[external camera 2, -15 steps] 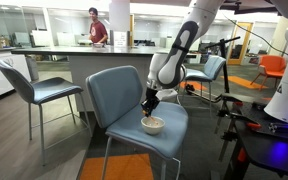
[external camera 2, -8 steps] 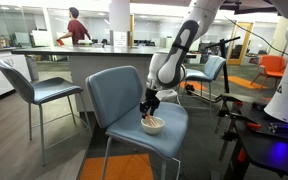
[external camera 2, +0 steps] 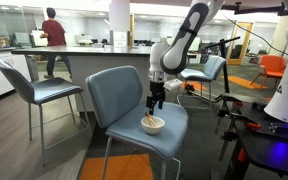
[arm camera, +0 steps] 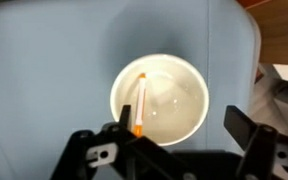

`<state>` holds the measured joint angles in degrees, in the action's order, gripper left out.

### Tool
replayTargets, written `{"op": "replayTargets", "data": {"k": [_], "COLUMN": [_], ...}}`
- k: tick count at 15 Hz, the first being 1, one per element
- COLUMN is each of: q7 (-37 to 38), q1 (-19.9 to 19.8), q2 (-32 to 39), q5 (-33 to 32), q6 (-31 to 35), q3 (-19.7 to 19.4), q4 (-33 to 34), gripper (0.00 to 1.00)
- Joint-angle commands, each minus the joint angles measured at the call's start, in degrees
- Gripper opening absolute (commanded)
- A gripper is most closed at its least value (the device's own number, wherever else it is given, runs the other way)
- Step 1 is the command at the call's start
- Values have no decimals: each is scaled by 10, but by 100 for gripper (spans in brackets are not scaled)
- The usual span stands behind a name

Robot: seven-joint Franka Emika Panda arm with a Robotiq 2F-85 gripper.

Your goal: Pick up the pen from the chair and put it in the bowl.

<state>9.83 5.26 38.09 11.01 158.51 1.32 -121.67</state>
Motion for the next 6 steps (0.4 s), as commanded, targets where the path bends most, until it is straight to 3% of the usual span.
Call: {"op": "replayTargets", "data": {"k": [1, 6], "q7": [-35, -15], "q1": [3, 35], "q2": [-67, -130], "q5": [-44, -123], "q6": [-38, -48], "q3": [-2, -27], "q4": [-51, -100], "gripper": [100, 100]}}
